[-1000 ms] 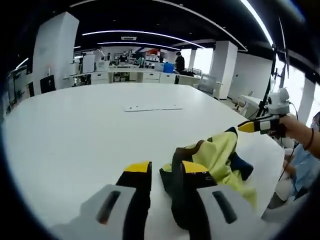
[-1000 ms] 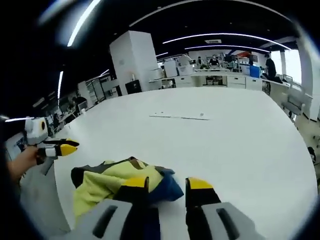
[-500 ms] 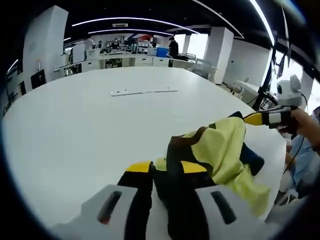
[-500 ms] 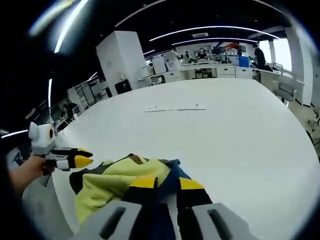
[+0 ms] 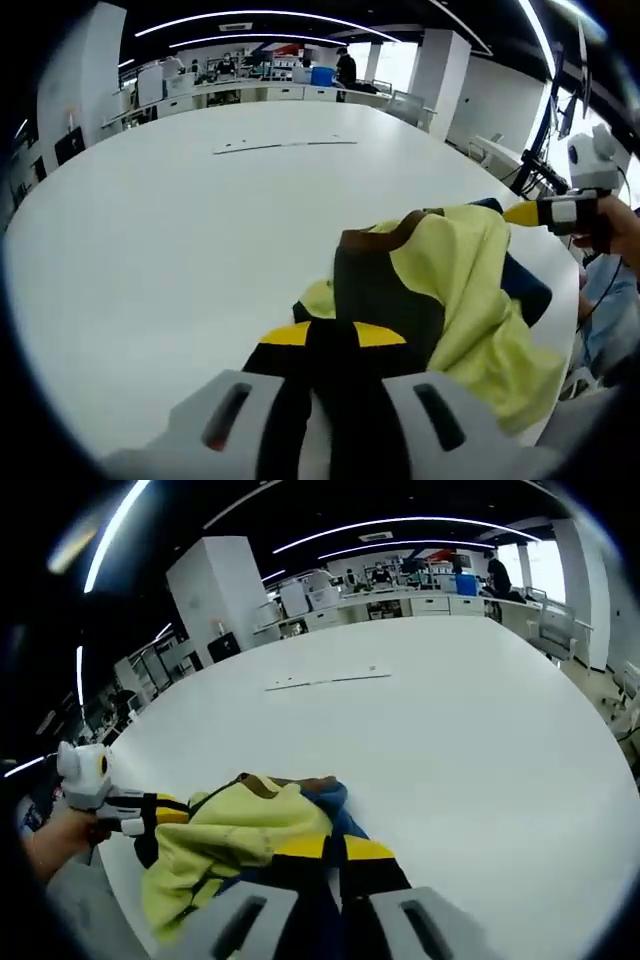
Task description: Fold the garment on the visible template until the final outline fits inside the template.
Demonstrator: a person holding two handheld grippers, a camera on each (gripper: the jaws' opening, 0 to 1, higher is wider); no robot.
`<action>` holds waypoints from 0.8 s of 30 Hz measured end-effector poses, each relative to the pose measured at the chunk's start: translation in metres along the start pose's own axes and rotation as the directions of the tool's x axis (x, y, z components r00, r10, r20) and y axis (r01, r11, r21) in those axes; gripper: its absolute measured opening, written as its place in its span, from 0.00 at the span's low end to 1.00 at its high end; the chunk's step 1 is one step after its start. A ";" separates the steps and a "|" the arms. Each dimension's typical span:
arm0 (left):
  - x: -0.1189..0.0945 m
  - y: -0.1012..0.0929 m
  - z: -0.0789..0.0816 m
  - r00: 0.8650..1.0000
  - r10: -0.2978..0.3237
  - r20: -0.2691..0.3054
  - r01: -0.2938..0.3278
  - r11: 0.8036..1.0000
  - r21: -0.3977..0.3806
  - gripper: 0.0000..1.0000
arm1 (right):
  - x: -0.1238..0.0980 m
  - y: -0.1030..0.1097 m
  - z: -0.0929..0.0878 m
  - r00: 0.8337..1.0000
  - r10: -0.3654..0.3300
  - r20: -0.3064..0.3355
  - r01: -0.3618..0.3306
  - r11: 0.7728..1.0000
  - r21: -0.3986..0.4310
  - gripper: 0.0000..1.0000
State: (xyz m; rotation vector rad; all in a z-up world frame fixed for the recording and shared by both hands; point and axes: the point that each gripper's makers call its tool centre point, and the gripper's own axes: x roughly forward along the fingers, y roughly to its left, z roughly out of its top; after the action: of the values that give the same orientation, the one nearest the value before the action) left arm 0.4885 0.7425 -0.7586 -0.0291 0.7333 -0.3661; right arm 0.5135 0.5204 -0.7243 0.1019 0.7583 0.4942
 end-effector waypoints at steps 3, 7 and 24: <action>0.000 -0.001 -0.002 1.000 -0.005 -0.005 0.005 1.000 -0.008 0.08 | 0.000 0.000 -0.002 1.000 0.003 -0.003 -0.003 1.000 -0.006 0.00; -0.001 -0.006 -0.002 1.000 -0.020 -0.010 0.020 1.000 0.003 0.03 | 0.000 0.002 -0.001 1.000 0.012 0.004 -0.012 1.000 -0.001 0.00; -0.011 -0.005 0.015 1.000 0.011 0.029 -0.013 0.997 0.081 0.00 | -0.010 0.001 0.014 0.999 0.020 0.048 -0.018 0.999 -0.039 0.00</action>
State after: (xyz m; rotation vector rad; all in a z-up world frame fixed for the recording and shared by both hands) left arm 0.4898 0.7404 -0.7394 0.0463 0.6894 -0.3831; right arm 0.5167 0.5183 -0.7074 0.0850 0.7009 0.5223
